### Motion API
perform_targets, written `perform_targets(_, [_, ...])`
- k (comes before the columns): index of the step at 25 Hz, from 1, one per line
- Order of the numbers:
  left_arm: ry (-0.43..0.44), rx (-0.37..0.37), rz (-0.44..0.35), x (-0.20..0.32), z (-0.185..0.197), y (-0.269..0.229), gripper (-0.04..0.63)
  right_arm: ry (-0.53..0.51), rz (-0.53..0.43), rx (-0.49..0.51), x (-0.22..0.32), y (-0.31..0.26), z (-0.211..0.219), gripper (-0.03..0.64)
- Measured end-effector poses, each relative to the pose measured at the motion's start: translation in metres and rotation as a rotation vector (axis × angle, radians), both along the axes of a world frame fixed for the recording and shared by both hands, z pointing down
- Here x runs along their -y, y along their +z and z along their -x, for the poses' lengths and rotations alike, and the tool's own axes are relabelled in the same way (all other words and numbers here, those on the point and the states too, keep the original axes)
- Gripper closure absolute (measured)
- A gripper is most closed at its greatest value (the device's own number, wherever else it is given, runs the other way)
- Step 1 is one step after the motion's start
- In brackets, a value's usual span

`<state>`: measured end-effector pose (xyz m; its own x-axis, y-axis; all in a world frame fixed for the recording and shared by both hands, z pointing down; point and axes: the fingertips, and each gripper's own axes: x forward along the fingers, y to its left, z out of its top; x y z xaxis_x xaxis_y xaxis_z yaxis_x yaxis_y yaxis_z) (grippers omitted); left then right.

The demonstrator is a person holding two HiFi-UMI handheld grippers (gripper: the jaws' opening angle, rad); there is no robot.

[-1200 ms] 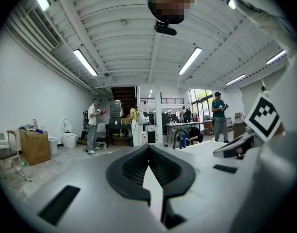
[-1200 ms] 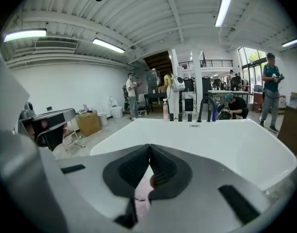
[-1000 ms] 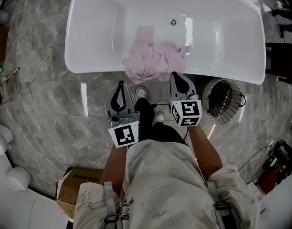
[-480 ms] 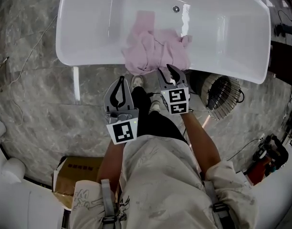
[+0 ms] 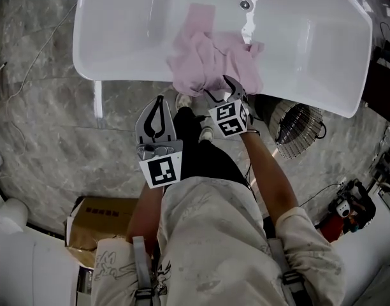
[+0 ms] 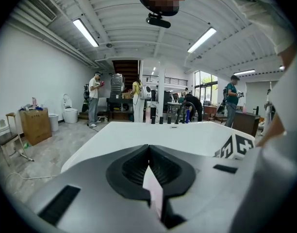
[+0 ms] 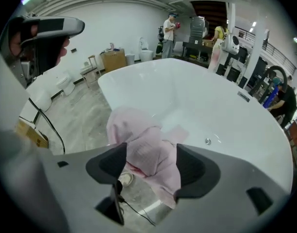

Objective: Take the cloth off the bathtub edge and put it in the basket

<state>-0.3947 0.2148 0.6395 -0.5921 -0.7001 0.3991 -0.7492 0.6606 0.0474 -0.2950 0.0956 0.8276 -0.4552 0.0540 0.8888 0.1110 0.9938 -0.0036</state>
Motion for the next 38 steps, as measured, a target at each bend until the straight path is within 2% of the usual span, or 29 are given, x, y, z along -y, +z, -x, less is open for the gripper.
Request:
perform_targets(6, [-0.007,-0.017,0.017,-0.004,0.008,0.011,0.592,-0.121,-0.013,-0.150,-0.005,0.034,0.006,0.305])
perform_targets(12, [0.006,-0.024,0.031,-0.005,0.012,0.015,0.592,-0.192,-0.093,-0.376,-0.003,0.054,0.001,0.305])
perform_targets(14, [0.010,-0.029,0.028,-0.003,0.013,0.015,0.592,-0.215,-0.124,-0.422,-0.001,0.056,0.001,0.318])
perform_targets(19, [0.022,-0.028,0.018,0.006,0.013,0.012,0.592,-0.340,-0.233,-0.330,-0.002,0.050,0.004,0.377])
perform_targets(23, [0.040,-0.020,0.021,0.010,0.012,0.006,0.592,-0.373,-0.311,-0.230,-0.004,0.032,0.005,0.425])
perform_targets(26, [0.042,-0.022,0.019,0.014,0.013,0.001,0.592,-0.325,-0.294,-0.181,-0.009,0.018,0.003,0.455])
perform_targets(27, [0.041,-0.023,0.017,0.014,0.013,0.000,0.592,-0.285,-0.261,-0.169,-0.013,0.013,0.003,0.497])
perform_targets(28, [0.046,-0.020,0.019,0.013,0.015,-0.001,0.592,-0.230,-0.220,-0.159,-0.017,0.010,0.002,0.568])
perform_targets(31, [0.065,-0.004,0.016,0.014,0.018,-0.003,0.592,-0.058,-0.132,-0.146,-0.019,0.007,0.000,0.577])
perform_targets(38, [0.077,0.017,-0.005,0.018,0.017,-0.022,0.592,0.147,0.012,-0.062,-0.011,-0.029,0.005,0.580])
